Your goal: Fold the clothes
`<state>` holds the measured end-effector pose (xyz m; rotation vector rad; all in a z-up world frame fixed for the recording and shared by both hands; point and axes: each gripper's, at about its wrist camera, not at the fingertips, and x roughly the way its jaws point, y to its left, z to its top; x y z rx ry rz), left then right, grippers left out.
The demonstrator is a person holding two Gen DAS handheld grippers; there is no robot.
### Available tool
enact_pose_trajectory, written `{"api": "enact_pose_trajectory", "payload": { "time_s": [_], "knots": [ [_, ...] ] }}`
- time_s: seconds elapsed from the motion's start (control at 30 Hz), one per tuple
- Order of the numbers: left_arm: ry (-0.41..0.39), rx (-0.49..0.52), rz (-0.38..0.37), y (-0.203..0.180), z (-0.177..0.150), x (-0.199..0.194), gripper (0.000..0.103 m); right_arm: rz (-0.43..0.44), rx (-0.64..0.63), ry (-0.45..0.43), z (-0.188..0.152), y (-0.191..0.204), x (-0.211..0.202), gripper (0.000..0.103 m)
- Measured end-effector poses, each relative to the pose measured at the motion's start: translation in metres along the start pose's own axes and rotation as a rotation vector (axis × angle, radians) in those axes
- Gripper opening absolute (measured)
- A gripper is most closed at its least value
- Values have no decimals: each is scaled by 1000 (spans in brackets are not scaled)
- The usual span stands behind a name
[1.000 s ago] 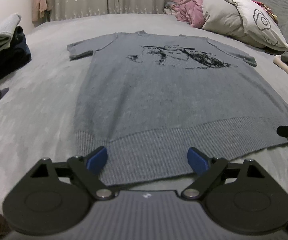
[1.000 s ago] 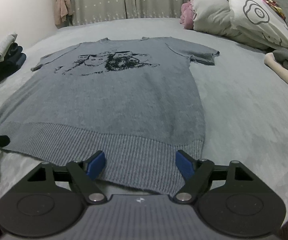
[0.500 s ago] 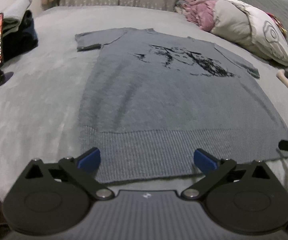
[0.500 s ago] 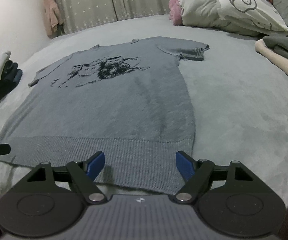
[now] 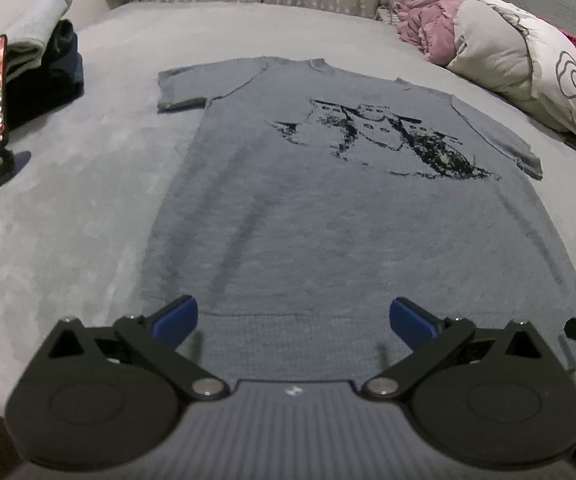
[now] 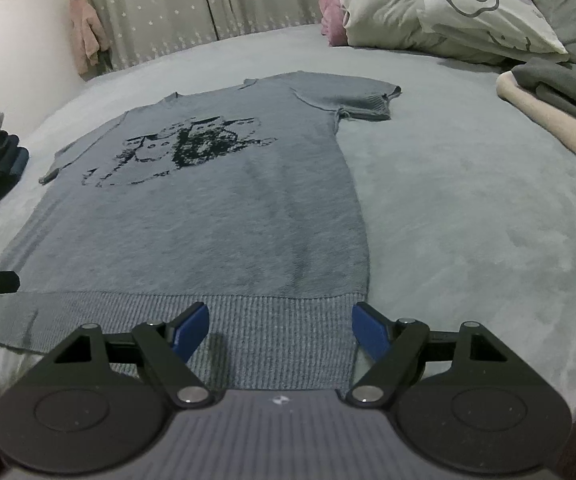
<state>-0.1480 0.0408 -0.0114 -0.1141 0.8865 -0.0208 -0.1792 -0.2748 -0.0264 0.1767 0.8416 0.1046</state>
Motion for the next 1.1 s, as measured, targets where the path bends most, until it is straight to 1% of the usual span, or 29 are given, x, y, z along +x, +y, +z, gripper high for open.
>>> {"api": "enact_pose_trajectory", "payload": {
  "time_s": [0.07, 0.17, 0.27, 0.33, 0.4, 0.57, 0.73, 1.1],
  "knots": [
    [21, -24, -4, -4, 2, -2, 102, -13, -3, 15, 4, 7, -5, 81],
    [28, -74, -11, -14, 6, -11, 103, -30, -2, 12, 7, 15, -15, 82],
    [25, -55, 15, -30, 6, -19, 103, -39, -1, 6, 7, 23, -27, 83],
    [14, -25, 53, -42, 4, -26, 103, -35, -4, 5, 6, 28, -36, 83],
    [4, -10, 74, -50, 2, -33, 103, -37, -38, 1, 6, 35, -45, 83],
    [0, 13, 50, -64, -5, -49, 103, -47, -104, -31, 5, 48, -65, 83],
    [-4, 17, 35, -68, -9, -59, 103, -47, -114, -49, 0, 51, -77, 83],
    [-15, 23, 14, -73, -17, -73, 103, -35, -117, -60, -8, 55, -88, 83]
  ]
}}
